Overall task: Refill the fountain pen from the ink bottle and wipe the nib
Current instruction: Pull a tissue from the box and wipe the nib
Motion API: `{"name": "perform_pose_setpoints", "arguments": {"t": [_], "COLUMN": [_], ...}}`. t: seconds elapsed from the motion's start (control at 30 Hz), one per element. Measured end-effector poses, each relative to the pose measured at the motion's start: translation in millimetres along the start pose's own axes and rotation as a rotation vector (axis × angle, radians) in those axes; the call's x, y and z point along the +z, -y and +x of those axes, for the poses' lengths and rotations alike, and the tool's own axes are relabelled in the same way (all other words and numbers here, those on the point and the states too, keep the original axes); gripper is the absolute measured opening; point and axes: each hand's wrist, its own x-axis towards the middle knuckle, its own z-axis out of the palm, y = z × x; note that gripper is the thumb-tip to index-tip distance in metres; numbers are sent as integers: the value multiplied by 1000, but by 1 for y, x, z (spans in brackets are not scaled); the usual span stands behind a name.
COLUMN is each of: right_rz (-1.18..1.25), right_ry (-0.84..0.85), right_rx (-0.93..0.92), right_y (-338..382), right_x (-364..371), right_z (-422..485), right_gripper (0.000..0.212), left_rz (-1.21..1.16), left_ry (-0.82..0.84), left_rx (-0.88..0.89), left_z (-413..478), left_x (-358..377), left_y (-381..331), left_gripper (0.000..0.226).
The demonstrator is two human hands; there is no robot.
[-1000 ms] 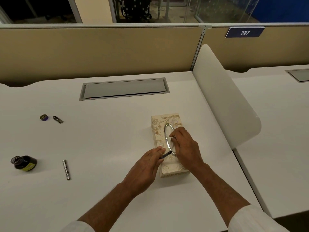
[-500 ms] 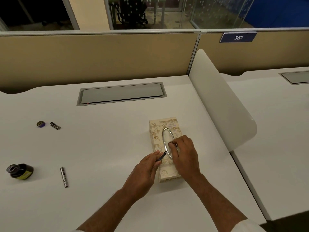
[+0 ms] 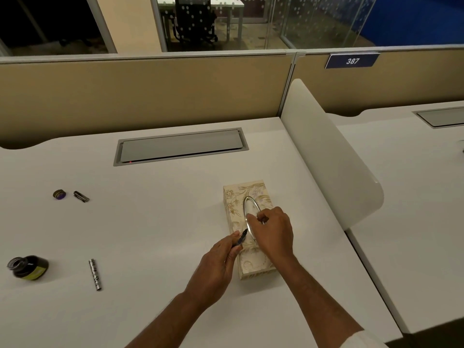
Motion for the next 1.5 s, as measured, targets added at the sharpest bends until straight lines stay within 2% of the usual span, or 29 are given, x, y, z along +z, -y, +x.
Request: {"name": "perform_pose_setpoints", "arguments": {"t": [0.17,0.4,0.87,1.2,1.5], "right_rz": [93,131,184,331,560], "right_ry": [-54,-85,-135,-146,-103], "right_rx": [-14,-108,-66,-51,-6], "right_y": [4,-5,-8,-5,4], "right_x": [11,13,20,12,0], "right_z": [-3,-7,-11,-12,-9], "right_gripper": [5,6,7,16,11], "left_rz": [-24,-71,-48,-37,-45], "left_ry": [8,14,-6,-8,-10], "left_rx": [-9,-29,-6,1,-4], "left_z": [0,1,1,1,0], "left_x": [0,2,1,2,-1], "left_y": [0,1,1,-1,-6], "left_gripper": [41,38,39,39,43]}}
